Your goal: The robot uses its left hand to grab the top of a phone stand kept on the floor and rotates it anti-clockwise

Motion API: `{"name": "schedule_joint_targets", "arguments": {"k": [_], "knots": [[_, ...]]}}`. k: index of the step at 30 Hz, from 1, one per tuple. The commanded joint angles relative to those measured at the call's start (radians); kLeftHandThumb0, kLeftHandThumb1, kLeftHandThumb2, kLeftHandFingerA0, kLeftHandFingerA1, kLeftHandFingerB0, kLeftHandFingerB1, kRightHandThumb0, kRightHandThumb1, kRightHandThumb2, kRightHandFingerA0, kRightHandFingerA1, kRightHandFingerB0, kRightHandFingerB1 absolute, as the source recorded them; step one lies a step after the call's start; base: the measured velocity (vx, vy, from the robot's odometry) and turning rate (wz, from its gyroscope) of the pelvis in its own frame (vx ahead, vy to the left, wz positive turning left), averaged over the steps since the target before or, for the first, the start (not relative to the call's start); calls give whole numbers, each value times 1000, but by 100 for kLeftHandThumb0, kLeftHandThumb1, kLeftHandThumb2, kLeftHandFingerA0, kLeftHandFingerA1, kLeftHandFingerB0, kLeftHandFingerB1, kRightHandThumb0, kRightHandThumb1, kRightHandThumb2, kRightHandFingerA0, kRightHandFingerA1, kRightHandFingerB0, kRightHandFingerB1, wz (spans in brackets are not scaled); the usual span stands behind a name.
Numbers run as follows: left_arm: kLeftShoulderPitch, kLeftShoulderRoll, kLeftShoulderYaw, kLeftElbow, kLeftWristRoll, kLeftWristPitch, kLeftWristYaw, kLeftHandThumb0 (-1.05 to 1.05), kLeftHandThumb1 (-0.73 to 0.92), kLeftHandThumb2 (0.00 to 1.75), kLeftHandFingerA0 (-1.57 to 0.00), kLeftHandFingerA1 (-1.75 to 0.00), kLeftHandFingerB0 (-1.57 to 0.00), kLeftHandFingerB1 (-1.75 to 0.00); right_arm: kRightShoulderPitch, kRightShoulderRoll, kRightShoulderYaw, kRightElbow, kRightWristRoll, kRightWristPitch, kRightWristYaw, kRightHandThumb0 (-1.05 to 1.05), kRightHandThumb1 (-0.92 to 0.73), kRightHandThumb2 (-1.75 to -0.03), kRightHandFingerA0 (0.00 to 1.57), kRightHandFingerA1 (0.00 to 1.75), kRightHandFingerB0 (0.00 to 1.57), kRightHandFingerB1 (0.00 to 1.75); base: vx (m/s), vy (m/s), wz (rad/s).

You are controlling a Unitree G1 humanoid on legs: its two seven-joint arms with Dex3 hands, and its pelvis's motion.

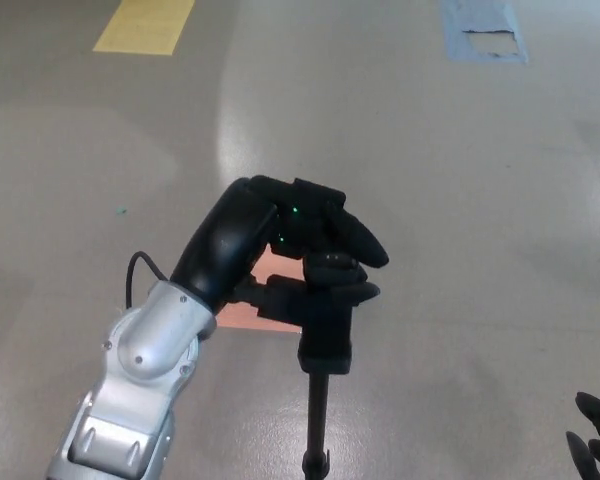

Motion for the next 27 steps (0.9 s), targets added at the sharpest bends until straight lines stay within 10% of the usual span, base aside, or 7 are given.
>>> {"name": "schedule_joint_targets", "arguments": {"k": [1,13,27], "knots": [[-58,-39,128,53,-176,470,33,-12,33,69,-122,-67,-116,-69,-17,-17,-2,7,0,0,-2,-64,-90,-82,1,20,0,8,0,0,0],[-106,-53,166,87,-166,596,73,-1,27,70,-123,-68,-118,-68,-30,-17,-4,11,2,5,-2,-76,-76,-99,0,24,0,15,0,0,0],[-163,-44,255,162,-277,791,30,10,33,67,-111,-72,-107,-69,-47,-18,2,14,-5,11,-5,-66,-92,-81,1,21,0,8,0,0,0]]}}
